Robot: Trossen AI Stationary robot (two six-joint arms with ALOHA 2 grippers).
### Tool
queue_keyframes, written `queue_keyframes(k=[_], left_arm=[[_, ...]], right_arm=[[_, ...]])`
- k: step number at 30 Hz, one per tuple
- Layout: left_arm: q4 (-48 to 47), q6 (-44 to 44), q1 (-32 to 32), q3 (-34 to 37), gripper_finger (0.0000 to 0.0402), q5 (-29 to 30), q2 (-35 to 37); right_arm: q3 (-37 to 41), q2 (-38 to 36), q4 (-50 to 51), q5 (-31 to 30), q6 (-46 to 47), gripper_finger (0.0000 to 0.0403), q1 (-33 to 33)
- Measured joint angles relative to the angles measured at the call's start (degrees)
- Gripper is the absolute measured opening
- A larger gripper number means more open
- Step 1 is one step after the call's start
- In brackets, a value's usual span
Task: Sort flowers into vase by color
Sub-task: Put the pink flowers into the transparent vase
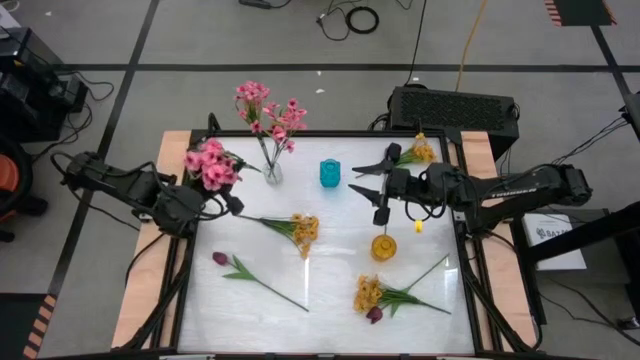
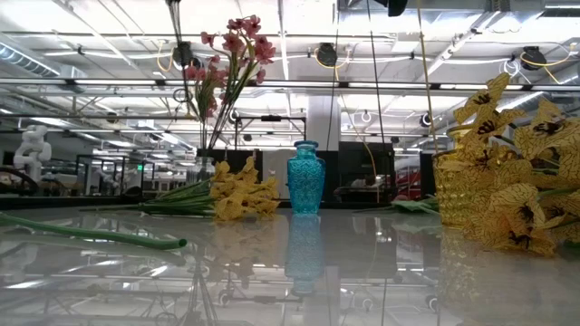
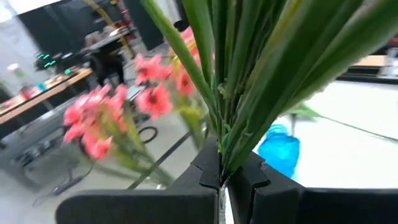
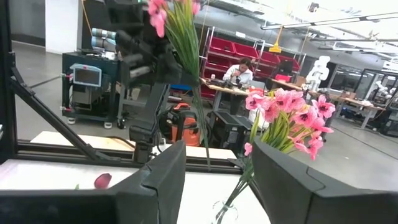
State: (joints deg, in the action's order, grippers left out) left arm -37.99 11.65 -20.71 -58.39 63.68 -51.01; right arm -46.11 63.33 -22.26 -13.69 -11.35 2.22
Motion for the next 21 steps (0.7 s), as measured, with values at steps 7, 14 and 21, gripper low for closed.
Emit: queue_keyframes(k=[7, 14, 21], left_arm=[[6.2, 2.7, 1.3, 8.2, 0.0011, 2.2, 5.4], [10.8, 2.5, 4.4, 12.8, 0.0011, 2.2, 6.3], [19.5, -0.4, 8.9, 16.0, 0.0011, -2.4, 6.3]], right_arm=[[0.0, 0.0, 0.0, 0.0, -1.5, 0.0176, 0.0], [0.0, 0.0, -1.0, 0.0, -2.2, 0.0175, 0.0], [0.0, 0.0, -1.1, 0.0, -2.9, 0.0175, 0.0]])
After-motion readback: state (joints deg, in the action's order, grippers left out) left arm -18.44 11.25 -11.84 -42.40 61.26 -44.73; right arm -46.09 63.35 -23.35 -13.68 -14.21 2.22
